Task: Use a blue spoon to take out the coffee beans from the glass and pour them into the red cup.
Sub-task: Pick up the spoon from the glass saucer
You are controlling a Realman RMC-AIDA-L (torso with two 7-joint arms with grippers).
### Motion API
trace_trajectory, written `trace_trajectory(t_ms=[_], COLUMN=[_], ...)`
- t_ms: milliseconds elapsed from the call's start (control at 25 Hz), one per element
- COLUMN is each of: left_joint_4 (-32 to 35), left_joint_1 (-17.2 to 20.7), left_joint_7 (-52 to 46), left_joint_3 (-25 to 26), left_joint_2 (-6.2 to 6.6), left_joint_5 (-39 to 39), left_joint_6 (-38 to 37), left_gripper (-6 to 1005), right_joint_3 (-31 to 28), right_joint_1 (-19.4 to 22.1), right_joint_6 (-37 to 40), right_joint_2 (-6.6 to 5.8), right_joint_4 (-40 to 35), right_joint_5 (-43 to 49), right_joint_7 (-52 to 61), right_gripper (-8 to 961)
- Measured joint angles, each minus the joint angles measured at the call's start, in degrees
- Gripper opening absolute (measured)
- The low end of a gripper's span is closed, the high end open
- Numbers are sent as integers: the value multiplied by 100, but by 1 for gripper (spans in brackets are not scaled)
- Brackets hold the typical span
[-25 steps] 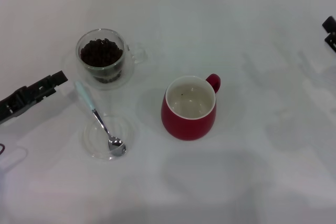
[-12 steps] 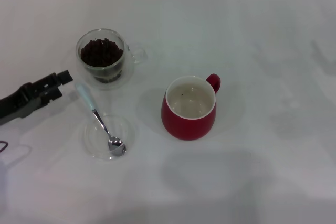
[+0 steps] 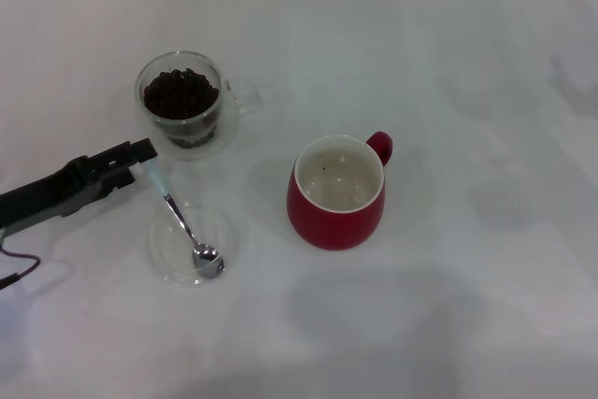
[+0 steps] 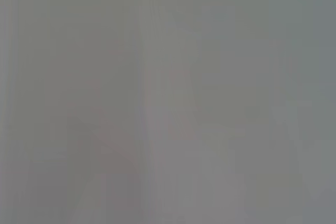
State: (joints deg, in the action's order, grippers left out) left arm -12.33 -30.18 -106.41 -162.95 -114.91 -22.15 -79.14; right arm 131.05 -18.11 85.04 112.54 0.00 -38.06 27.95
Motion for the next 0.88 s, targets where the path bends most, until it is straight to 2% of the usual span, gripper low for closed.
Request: trace_trajectory(t_ms=[280,800,880], left_joint_4=[27,34,32], left_joint_1=[-114,-213,-194], left_joint_7=[38,160,195], left_joint_3=[5,-3,-5], left_joint_2=[-115,-180,-181], left_joint_5=[0,147,143], left_joint_6=[298,397,406], left_gripper=[874,874,804], right_joint_3=[0,-28,-73], right_joint_1=[-60,-60,-61], right_joint_6=[-6,-9,-9], right_joint_2=[-4,-4,-4], right_joint_4=[-6,-18,-8], right_joint_5=[0,0,0], right_joint_7=[9,77,79], right_gripper=[828,828,828])
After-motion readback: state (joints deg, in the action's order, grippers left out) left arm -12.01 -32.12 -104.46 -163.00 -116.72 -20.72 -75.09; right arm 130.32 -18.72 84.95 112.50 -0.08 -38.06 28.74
